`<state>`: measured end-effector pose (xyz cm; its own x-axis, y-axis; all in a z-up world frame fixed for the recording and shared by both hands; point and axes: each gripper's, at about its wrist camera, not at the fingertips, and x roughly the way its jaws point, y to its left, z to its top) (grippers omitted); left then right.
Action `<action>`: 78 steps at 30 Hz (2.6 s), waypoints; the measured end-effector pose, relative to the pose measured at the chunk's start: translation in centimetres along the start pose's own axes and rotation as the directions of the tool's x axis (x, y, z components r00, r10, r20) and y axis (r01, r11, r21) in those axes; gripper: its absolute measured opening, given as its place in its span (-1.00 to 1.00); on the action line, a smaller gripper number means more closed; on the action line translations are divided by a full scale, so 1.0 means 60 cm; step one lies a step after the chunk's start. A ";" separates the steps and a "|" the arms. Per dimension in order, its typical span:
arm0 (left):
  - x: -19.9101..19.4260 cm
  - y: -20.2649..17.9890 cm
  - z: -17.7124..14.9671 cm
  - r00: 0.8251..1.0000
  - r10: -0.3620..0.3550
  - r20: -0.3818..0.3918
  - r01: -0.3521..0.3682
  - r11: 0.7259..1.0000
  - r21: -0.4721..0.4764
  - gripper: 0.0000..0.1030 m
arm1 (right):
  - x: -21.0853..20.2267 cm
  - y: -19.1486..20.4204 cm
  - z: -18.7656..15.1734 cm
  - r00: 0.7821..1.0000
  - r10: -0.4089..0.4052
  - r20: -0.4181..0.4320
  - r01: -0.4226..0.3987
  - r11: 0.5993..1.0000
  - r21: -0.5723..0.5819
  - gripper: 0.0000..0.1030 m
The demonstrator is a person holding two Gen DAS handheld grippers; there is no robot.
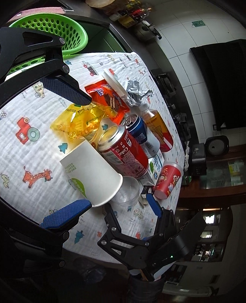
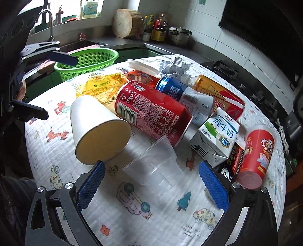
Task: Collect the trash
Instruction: 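Grasp white paper cup with left tool while right tool grasps clear plastic cup, then drop paper cup into green basket with left tool while right tool drops clear cup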
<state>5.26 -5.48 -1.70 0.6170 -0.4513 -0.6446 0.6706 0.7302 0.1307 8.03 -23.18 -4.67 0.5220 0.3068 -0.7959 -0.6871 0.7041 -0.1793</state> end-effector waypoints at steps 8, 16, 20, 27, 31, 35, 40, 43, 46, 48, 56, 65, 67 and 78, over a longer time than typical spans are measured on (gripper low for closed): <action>0.018 0.003 0.008 0.995 -0.095 -0.022 0.097 0.989 0.110 0.88 | 0.036 0.004 0.013 0.997 0.032 -0.071 -0.042 0.990 -0.137 0.77; 0.051 -0.013 0.019 0.984 -0.170 -0.061 0.180 0.959 0.218 0.88 | 0.052 -0.001 0.007 0.992 0.056 -0.109 -0.070 0.988 -0.135 0.31; 0.069 -0.026 0.022 0.979 -0.184 -0.086 0.201 0.944 0.263 0.76 | 0.049 -0.013 0.003 0.993 0.070 -0.096 -0.078 0.994 -0.080 0.26; 0.089 -0.031 0.023 0.967 -0.219 -0.127 0.248 0.921 0.300 0.46 | 0.036 -0.030 -0.011 0.992 0.092 -0.084 -0.088 0.995 0.049 0.25; 0.095 -0.034 0.021 0.959 -0.241 -0.145 0.275 0.912 0.303 0.46 | 0.027 -0.037 -0.022 0.990 0.111 -0.081 -0.102 0.988 0.113 0.25; 0.100 -0.041 0.018 0.959 -0.238 -0.153 0.274 0.914 0.298 0.36 | 0.018 -0.035 -0.029 0.991 0.106 -0.080 -0.093 0.984 0.152 0.25; 0.089 -0.042 0.014 0.968 -0.223 -0.118 0.246 0.937 0.247 0.28 | 0.004 -0.033 -0.033 0.993 0.099 -0.067 -0.083 0.975 0.204 0.25; 0.071 -0.031 0.014 0.974 -0.209 -0.088 0.222 0.957 0.187 0.25 | -0.010 -0.032 -0.031 0.994 0.098 -0.053 -0.083 0.969 0.231 0.25; 0.035 -0.010 0.011 0.981 -0.192 -0.031 0.195 0.975 0.106 0.25 | -0.027 -0.027 -0.020 0.996 0.086 -0.032 -0.076 0.968 0.239 0.25; 0.007 0.007 0.008 0.988 -0.157 0.010 0.156 0.986 0.064 0.24 | -0.036 -0.024 -0.008 0.996 0.087 -0.017 -0.080 0.965 0.249 0.25; -0.083 0.112 -0.019 0.991 -0.046 0.128 0.068 0.983 -0.172 0.23 | -0.047 -0.004 0.060 0.995 0.096 0.036 -0.102 0.961 0.258 0.25; -0.134 0.218 -0.062 0.979 0.022 0.201 0.051 0.935 -0.350 0.23 | -0.030 0.018 0.145 0.989 0.126 0.083 -0.143 0.957 0.251 0.25; -0.138 0.231 -0.067 0.979 0.046 0.200 0.030 0.932 -0.361 0.23 | -0.025 0.021 0.159 0.987 0.137 0.086 -0.155 0.955 0.252 0.25; -0.119 0.385 -0.123 0.951 0.309 -0.022 -0.284 0.840 -0.462 0.23 | 0.035 0.078 0.294 0.977 0.182 0.108 -0.202 0.957 0.206 0.25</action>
<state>13.28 18.39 0.37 0.7848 -0.1920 -0.5892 0.1981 0.9786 -0.0550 14.79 -7.96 3.03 0.4396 0.4977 -0.7477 -0.6588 0.7445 0.1082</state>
